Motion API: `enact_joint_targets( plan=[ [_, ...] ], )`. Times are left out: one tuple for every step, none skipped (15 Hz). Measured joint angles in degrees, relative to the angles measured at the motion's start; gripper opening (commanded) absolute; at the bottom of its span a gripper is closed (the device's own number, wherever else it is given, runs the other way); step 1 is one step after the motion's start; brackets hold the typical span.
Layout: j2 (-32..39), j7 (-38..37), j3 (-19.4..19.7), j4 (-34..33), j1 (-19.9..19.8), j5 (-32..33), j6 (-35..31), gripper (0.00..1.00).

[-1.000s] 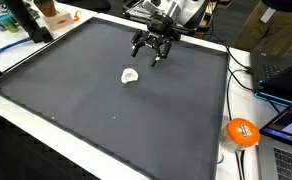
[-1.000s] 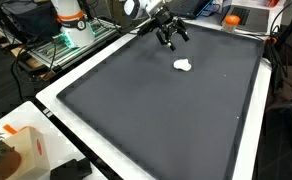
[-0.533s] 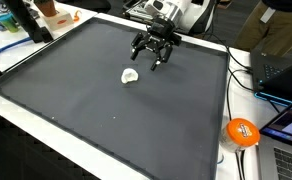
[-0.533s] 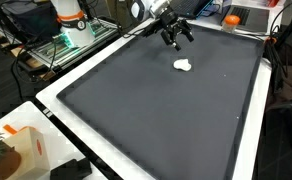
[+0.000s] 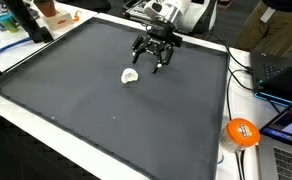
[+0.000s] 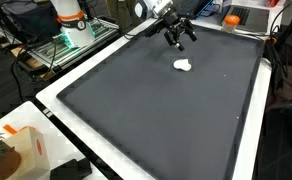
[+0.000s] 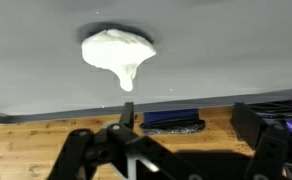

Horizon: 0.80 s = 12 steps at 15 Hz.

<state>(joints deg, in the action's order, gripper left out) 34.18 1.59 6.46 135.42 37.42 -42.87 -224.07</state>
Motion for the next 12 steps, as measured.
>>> enact_joint_targets(
  plan=[
    [-1.3,0.2,-1.4,0.4,-1.3,0.1,0.7,1.00],
    [-2.9,0.9,-2.5,1.0,-2.5,0.0,2.2,1.00],
    [-4.9,2.0,-3.1,1.7,-3.4,-0.6,4.3,1.00],
    [-7.1,3.6,-2.8,2.3,-3.7,-1.8,7.6,1.00],
    [-9.5,6.3,-2.3,2.7,-3.7,-4.2,12.0,1.00],
    [-11.9,10.3,-1.9,3.0,-3.7,-7.5,16.5,1.00],
    [-14.3,15.1,-1.2,3.1,-3.7,-11.2,21.3,1.00],
    [-16.6,20.2,0.4,3.1,-3.1,-15.0,26.3,1.00],
    [-18.4,25.1,3.5,3.1,-1.7,-18.4,31.3,1.00],
    [-19.7,28.6,7.8,3.3,0.5,-19.8,36.2,1.00],
    [-20.2,29.3,12.4,3.7,2.8,-18.6,40.4,1.00],
    [-20.3,27.6,17.2,4.3,5.0,-14.5,44.5,1.00]
  ],
)
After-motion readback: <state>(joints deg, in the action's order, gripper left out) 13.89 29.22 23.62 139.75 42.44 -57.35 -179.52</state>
